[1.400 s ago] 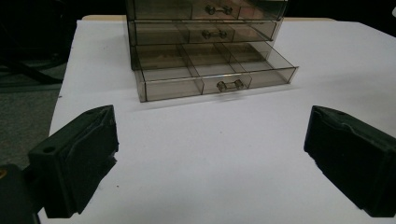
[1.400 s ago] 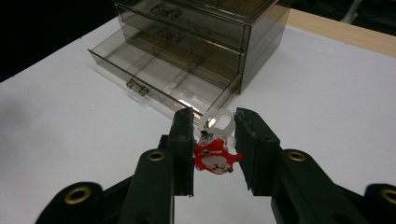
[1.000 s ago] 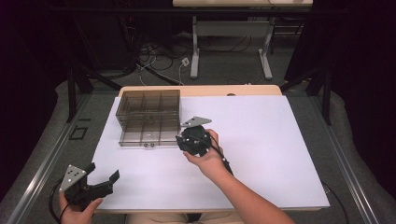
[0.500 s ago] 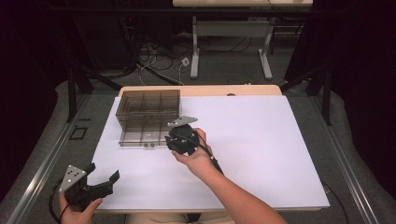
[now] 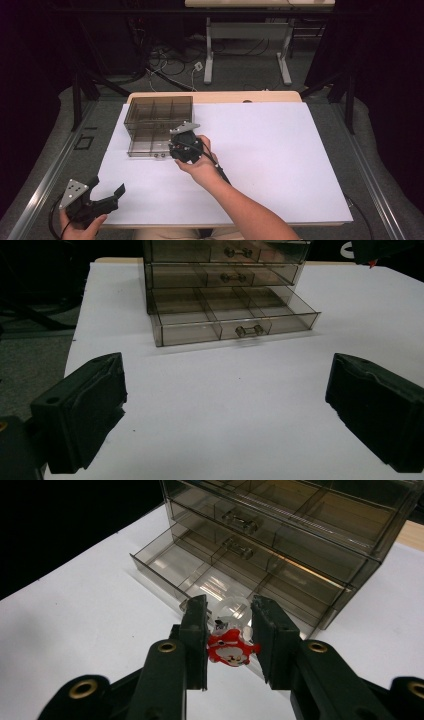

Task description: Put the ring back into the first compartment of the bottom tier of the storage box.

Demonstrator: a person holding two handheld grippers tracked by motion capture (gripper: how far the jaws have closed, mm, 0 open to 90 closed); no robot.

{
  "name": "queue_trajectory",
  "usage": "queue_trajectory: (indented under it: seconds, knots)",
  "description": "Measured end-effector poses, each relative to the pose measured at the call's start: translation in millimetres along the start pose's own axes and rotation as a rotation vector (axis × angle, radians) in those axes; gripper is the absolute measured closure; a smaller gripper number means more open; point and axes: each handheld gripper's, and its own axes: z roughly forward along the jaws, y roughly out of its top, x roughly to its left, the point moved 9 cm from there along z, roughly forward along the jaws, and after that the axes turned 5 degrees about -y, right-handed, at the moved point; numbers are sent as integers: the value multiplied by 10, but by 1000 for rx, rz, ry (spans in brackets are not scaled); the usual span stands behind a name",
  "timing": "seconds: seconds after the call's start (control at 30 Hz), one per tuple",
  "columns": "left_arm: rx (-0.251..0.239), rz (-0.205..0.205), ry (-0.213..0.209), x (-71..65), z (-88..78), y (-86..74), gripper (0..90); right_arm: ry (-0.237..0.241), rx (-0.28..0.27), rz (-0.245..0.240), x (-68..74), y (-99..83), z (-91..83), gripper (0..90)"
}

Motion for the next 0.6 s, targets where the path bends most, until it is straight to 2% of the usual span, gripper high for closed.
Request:
queue_trajectory:
  seconds: [0.27, 0.33, 0.37, 0.4, 0.6]
  knots:
    - [-5, 1, 1, -4, -5, 7, 34, 6, 17, -20, 107, 43, 132, 681]
    - [-4, 2, 0, -4, -2, 8, 34, 7, 6, -19, 136, 69, 168, 681]
    - [-4, 2, 0, -5, 0, 9, 34, 9, 19, -21, 144, 69, 169, 681]
    - [-5, 2, 0, -4, 2, 10, 34, 8, 5, -16, 157, 89, 191, 681]
    - [-8, -3, -2, 2, 4, 20, 35, 4, 15, -20, 208, 169, 269, 681]
